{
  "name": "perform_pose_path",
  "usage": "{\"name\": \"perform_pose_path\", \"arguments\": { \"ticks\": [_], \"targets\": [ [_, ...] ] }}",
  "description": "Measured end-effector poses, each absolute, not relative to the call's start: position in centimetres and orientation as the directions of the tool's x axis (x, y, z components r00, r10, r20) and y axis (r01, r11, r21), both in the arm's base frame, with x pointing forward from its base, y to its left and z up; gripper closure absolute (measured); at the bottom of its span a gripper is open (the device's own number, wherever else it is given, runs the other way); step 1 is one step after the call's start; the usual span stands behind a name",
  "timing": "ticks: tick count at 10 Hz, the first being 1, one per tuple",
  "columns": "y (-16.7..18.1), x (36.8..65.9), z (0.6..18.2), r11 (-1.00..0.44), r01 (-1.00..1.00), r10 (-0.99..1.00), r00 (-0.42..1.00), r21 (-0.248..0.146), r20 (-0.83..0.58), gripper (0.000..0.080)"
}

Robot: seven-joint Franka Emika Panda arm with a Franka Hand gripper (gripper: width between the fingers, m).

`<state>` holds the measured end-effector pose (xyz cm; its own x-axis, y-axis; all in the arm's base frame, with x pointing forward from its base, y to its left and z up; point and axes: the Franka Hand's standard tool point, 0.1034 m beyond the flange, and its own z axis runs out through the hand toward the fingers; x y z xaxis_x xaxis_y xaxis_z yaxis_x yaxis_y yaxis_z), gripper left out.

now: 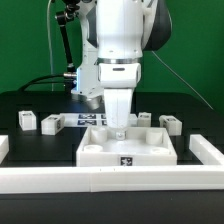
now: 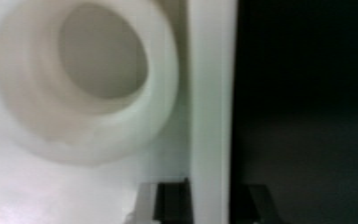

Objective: Assemble square table

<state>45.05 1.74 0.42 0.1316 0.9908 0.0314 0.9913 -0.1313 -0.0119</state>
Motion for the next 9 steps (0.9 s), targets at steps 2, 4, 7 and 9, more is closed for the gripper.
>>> {"name": "perform_pose_path", "arguments": {
  "ticks": [2,4,7,9],
  "targets": [
    [3.0,45.1,0.4,-0.071,0.997,0.997,0.071,-0.009,0.028,0.0743],
    [5.2,45.4,0.4,-0.041,0.999,0.999,0.041,-0.012,0.031,0.0742],
    [5.6,46.5,0.5,-0.056,0.998,0.998,0.057,-0.030,0.022,0.0742],
    [5.6,47.0,0.5,-0.058,0.998,0.998,0.059,-0.034,0.019,0.0742]
  ]
}}
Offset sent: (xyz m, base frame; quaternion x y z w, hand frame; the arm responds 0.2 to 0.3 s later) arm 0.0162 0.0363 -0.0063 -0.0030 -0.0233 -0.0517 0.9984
